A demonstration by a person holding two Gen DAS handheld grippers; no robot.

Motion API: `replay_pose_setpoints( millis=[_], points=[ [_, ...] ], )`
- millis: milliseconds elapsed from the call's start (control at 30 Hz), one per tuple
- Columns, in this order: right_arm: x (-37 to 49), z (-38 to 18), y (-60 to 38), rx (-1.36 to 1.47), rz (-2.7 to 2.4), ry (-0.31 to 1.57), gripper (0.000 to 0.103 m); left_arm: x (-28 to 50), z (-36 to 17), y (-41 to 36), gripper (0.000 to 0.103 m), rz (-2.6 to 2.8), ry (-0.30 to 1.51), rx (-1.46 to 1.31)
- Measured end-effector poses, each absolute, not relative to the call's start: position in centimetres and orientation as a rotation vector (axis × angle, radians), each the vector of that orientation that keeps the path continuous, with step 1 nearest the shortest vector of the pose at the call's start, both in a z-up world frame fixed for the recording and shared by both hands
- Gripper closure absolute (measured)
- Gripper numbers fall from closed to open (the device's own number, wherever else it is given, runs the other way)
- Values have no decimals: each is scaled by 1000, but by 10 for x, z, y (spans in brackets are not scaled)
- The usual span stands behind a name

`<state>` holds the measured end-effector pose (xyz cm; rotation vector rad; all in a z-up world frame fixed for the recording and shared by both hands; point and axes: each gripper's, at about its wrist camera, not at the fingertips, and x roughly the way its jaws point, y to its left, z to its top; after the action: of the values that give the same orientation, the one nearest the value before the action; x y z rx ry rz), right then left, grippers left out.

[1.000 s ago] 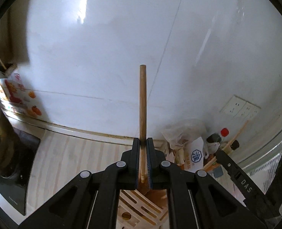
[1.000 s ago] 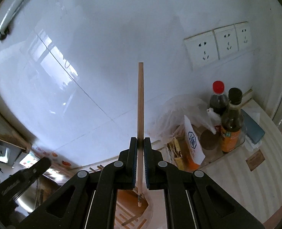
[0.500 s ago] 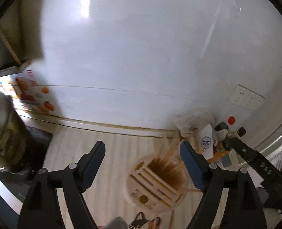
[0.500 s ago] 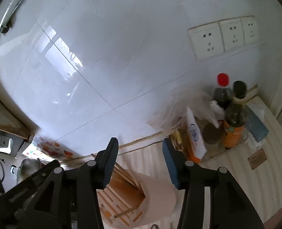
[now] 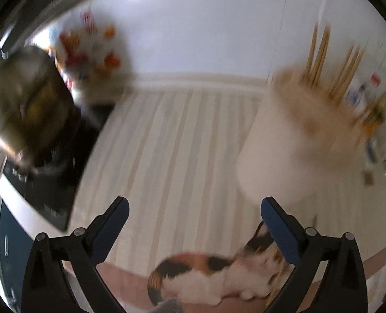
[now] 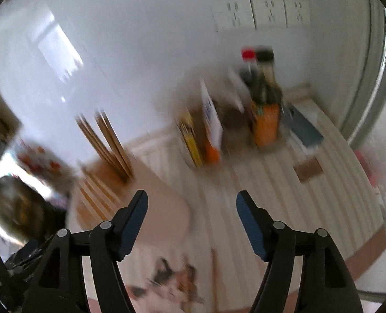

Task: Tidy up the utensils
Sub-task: 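Lower the left tool onto a chopstick while the right tool lowers onto another, then close the left tool on a chopstick while the right tool grasps another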

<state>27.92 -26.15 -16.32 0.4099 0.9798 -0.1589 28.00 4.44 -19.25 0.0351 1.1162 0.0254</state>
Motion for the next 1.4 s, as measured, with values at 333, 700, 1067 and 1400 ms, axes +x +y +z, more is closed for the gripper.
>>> replay_pose_setpoints(
  millis=[333,700,1067,1400],
  points=[
    [252,-292,-234,322,-185,1293,31,247,-294,27,0,61,1320,111],
    [233,-357,-191,111,-143,1450,74,228,-320,-13,0,-16,1380,210],
    [192,-370,-272,132,-252,1482,96,217,-316,-88,0,-176,1350,310],
    [159,-382,-322,223,-292,1466,95,213,-339,-124,61,-285,1451,259]
  ],
)
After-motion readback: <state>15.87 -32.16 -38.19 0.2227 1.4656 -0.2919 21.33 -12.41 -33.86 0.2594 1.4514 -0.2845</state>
